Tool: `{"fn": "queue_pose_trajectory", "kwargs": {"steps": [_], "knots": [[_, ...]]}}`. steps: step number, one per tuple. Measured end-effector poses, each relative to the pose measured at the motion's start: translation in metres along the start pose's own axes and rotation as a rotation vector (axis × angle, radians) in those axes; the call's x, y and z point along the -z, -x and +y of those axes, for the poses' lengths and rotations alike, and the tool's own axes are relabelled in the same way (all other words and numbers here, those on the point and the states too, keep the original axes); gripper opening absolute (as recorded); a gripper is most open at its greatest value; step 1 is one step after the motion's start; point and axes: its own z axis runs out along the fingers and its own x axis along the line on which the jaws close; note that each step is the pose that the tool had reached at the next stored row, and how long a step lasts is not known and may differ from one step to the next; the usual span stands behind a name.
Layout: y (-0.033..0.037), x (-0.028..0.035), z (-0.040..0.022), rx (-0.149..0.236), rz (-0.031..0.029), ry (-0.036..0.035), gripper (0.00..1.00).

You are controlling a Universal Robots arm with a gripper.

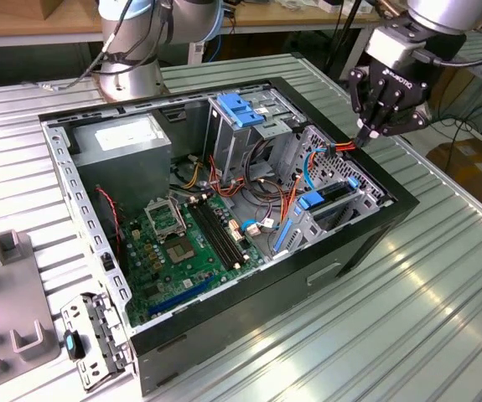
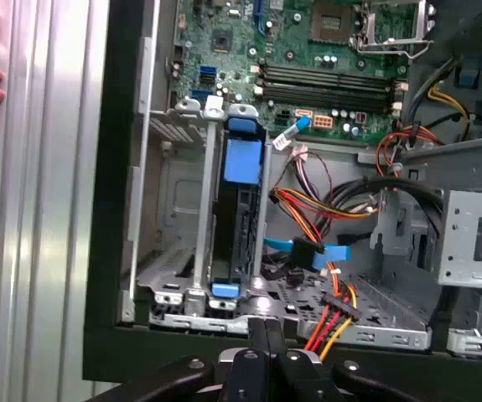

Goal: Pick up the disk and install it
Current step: 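Insert the first disk wire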

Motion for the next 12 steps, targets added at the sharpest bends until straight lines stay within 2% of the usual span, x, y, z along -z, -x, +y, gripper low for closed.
{"fn": "queue_pose_trajectory", "kwargs": {"steps": [1, 3, 5, 12], "knots": [[0.0110, -0.0027, -0.0076, 0.000, -0.0001, 0.0002, 0.11], [0.0173, -0.0050, -0.0116, 0.001, 0.0001, 0.0001, 0.11], [0.0186, -0.0068, -0.0126, 0.015, -0.0008, 0.0002, 0.11], [0.0185, -0.0105, -0.0134, 0.136, -0.0051, 0.0014, 0.11]]}}
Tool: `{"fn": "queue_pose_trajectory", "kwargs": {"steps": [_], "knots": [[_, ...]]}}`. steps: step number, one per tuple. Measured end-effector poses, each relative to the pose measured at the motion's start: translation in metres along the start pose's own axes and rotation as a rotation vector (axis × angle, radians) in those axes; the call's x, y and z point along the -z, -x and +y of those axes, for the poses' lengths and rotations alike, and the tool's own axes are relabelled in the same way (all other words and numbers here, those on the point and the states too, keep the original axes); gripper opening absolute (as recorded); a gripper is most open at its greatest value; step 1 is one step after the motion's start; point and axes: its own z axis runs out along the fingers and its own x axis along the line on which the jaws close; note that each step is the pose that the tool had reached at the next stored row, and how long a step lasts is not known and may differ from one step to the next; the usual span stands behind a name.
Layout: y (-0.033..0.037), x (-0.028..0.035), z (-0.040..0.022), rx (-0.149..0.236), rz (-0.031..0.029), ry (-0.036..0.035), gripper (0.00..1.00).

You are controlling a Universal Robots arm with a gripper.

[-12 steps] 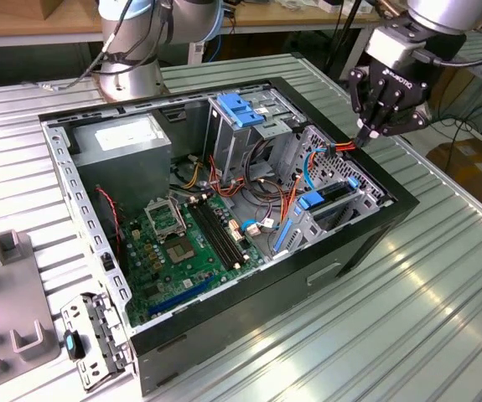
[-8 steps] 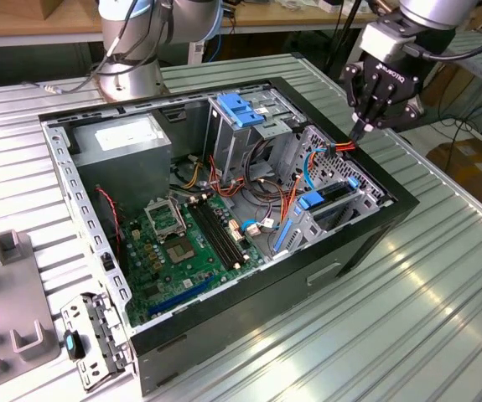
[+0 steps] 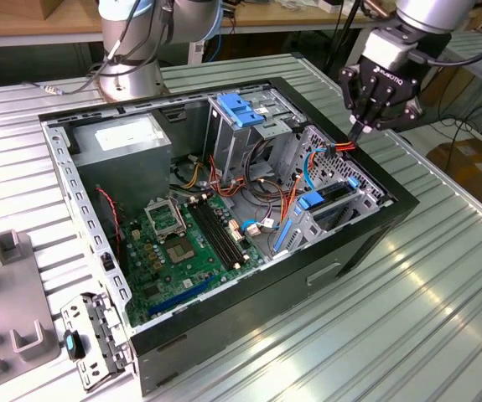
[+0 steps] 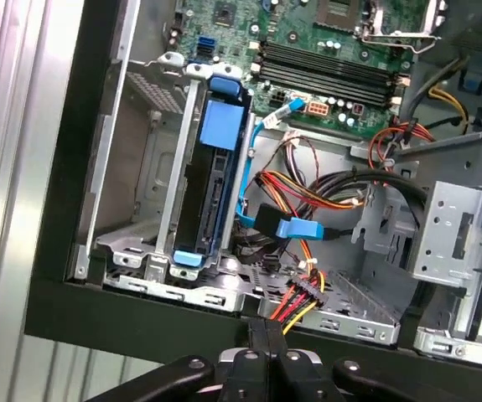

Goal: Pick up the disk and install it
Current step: 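Insert the first disk wire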

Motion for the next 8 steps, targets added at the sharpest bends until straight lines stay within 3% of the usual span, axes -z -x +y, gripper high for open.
{"fn": "queue_pose_trajectory", "kwargs": {"steps": [1, 3, 5, 8], "knots": [[-0.0003, -0.0004, -0.0015, 0.007, -0.0002, 0.0001, 0.11], [-0.0017, -0.0023, -0.0116, 0.014, -0.0007, 0.0002, 0.11], [-0.0019, -0.0034, -0.0130, 0.040, -0.0018, 0.0003, 0.11], [-0.0020, -0.0064, -0.0128, 0.151, -0.0059, 0.0015, 0.11]]}}
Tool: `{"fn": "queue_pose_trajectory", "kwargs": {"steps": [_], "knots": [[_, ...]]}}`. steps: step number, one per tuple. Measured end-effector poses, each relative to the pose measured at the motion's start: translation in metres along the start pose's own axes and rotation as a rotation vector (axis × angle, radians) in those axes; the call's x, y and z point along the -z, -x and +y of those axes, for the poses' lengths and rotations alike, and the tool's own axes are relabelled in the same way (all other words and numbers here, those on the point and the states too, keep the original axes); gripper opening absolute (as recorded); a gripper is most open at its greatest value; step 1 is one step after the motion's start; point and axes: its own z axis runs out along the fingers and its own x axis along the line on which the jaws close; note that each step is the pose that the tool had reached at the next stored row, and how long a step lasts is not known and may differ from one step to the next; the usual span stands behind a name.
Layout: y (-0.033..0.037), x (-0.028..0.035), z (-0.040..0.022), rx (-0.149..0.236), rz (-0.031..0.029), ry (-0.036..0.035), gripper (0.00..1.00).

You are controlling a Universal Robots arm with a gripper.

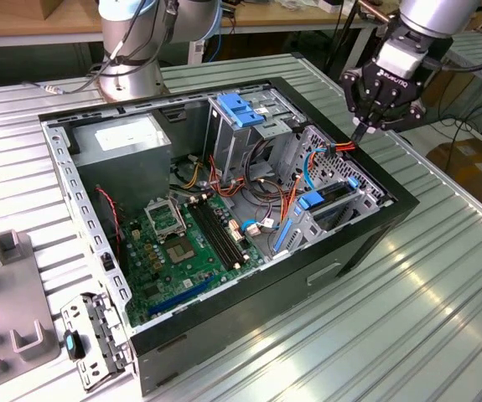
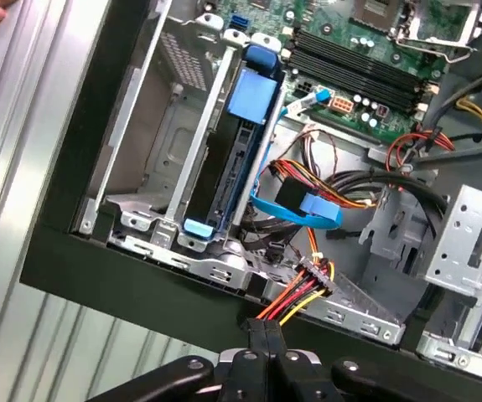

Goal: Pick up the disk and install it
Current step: 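Insert the first disk wire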

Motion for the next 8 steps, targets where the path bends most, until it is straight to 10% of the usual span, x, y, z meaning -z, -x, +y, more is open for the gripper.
{"fn": "queue_pose_trajectory", "kwargs": {"steps": [8], "knots": [[-0.0003, -0.0046, -0.0003, 0.190, -0.0074, 0.0019, 0.36]]}}
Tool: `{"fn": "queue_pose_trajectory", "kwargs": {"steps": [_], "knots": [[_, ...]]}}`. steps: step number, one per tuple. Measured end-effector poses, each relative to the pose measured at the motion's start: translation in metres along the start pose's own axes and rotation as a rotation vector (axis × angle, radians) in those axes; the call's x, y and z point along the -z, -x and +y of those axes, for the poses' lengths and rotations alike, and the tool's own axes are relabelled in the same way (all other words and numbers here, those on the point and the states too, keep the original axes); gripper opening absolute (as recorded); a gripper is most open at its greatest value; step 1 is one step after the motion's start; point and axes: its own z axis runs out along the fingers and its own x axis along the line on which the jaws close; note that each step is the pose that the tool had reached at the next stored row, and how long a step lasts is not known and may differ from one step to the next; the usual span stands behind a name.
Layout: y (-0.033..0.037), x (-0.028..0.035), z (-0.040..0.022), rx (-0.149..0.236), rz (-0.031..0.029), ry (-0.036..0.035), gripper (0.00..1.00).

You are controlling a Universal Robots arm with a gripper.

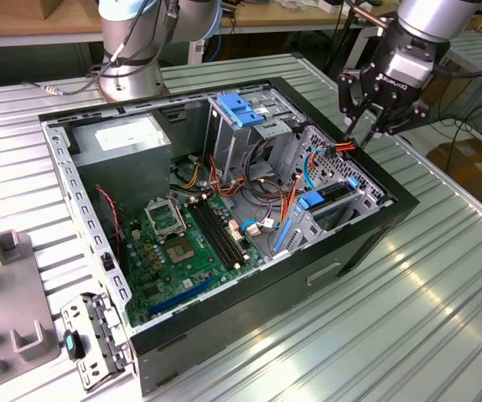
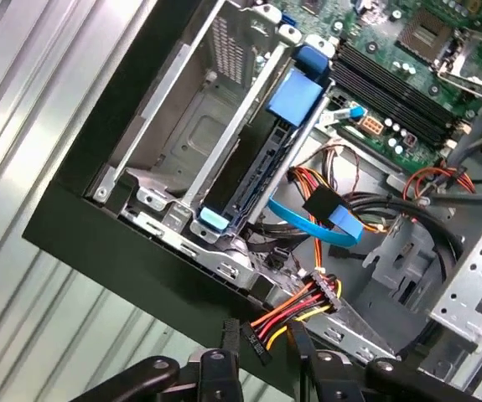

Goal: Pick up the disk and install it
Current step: 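Insert the first disk wire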

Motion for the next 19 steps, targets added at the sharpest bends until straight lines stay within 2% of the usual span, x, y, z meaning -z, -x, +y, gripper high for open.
{"fn": "queue_pose_trajectory", "kwargs": {"steps": [6, 7, 8, 14, 16, 19], "knots": [[-0.0011, -0.0017, -0.0016, 0.133, -0.0050, 0.0014, 0.36], [-0.0011, -0.0020, -0.0016, 0.159, -0.0060, 0.0016, 0.36], [-0.0011, -0.0029, -0.0016, 0.204, -0.0078, 0.0021, 0.36], [-0.0012, -0.0058, -0.0015, 0.315, -0.0121, 0.0031, 0.36], [-0.0012, -0.0075, -0.0015, 0.378, -0.0145, 0.0038, 0.36], [-0.0013, -0.0087, -0.0015, 0.434, -0.0165, 0.0045, 0.36]]}}
